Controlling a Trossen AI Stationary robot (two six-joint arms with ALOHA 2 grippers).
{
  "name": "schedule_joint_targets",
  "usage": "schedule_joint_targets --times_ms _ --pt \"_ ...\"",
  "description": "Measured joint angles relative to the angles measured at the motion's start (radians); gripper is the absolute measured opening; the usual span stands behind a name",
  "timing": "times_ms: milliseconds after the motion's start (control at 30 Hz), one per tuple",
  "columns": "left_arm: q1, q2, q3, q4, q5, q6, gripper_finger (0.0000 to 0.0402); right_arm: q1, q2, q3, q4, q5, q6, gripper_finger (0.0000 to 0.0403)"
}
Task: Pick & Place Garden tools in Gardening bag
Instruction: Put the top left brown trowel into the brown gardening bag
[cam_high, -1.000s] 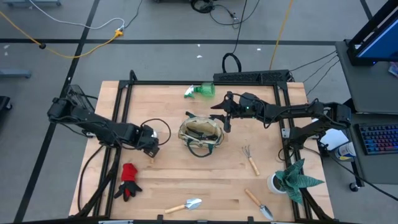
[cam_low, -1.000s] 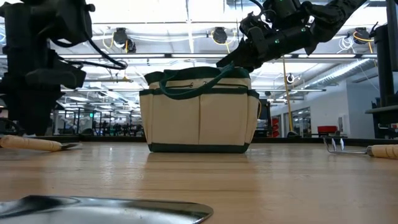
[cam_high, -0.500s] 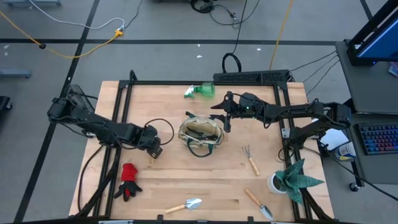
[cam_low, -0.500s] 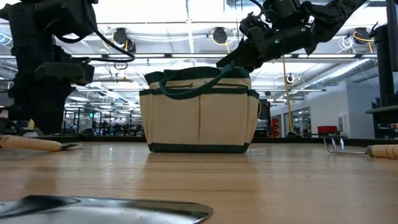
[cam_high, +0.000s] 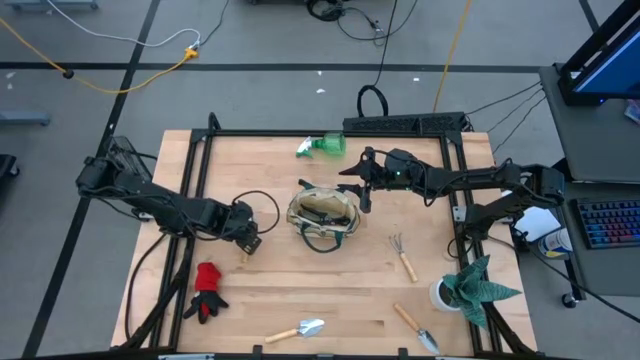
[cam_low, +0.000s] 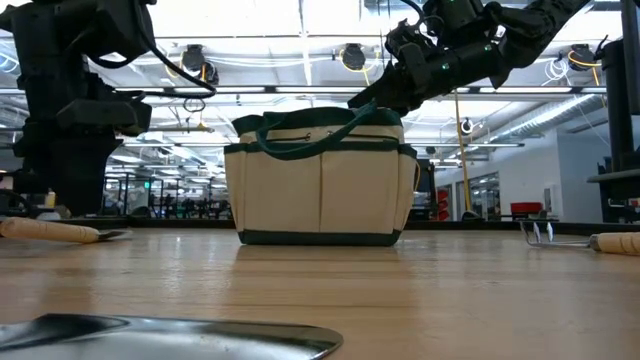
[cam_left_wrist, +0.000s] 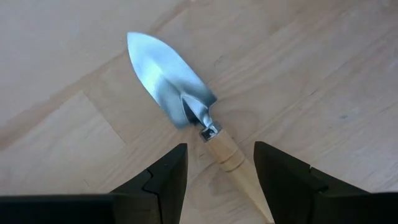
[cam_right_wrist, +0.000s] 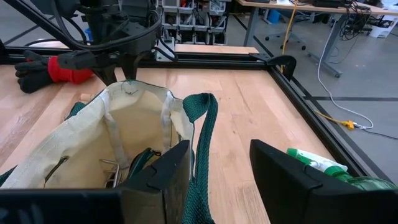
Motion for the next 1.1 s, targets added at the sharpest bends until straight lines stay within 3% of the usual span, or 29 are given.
schedule_joint_targets --times_ms 333,1100 --pt "-0.008 0.000 0.000 0.000 -0.034 0.012 0.0191 0.000 0.000 0.000 0.000 0.000 0.000 0.0161" --pt "-0.009 0.000 0.000 0.075 0.012 -0.077 0.0191 0.000 0.000 0.000 0.000 0.000 0.000 0.0160"
